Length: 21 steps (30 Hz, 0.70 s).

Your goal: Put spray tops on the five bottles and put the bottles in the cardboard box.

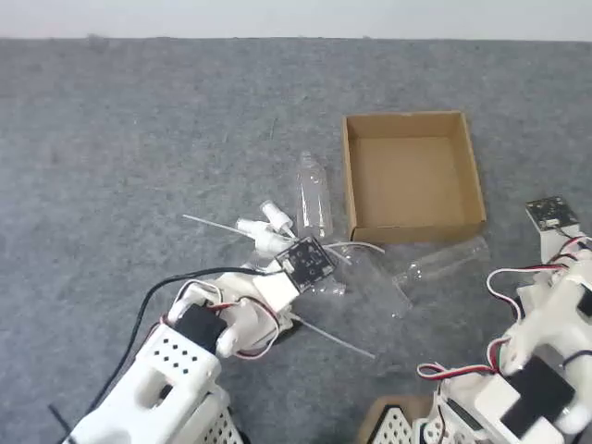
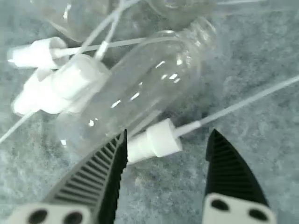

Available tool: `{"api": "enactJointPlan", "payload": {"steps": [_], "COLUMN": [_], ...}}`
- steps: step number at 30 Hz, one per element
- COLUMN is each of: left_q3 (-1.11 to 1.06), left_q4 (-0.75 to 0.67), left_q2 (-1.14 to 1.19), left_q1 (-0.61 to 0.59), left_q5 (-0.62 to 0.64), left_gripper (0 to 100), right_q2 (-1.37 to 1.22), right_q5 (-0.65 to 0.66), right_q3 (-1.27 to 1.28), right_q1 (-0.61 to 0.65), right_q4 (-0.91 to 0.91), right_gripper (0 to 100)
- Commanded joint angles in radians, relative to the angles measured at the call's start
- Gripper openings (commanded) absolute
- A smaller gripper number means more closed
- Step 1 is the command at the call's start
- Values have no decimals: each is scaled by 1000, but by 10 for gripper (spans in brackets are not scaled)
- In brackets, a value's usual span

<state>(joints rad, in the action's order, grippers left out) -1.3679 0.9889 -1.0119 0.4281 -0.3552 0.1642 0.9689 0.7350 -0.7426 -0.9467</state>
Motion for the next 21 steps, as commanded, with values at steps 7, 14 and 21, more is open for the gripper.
{"api": "enactJointPlan", "payload": {"steps": [7,14,21], "left_q3": [81,91,91], "left_q4": [-110,-152,-92], "left_q2": [206,327,292], "left_q1": [-37,-74,-275], "left_q5": [77,77,-92], "left_gripper": [254,254,254], "right_q2": [61,61,61], "right_q5": [-11,-9,-6], "right_q3": [-6,-6,-6], "right_q1": [7,5,5], "right_q4": [-15,-15,-15], "right_gripper": [6,6,6]}}
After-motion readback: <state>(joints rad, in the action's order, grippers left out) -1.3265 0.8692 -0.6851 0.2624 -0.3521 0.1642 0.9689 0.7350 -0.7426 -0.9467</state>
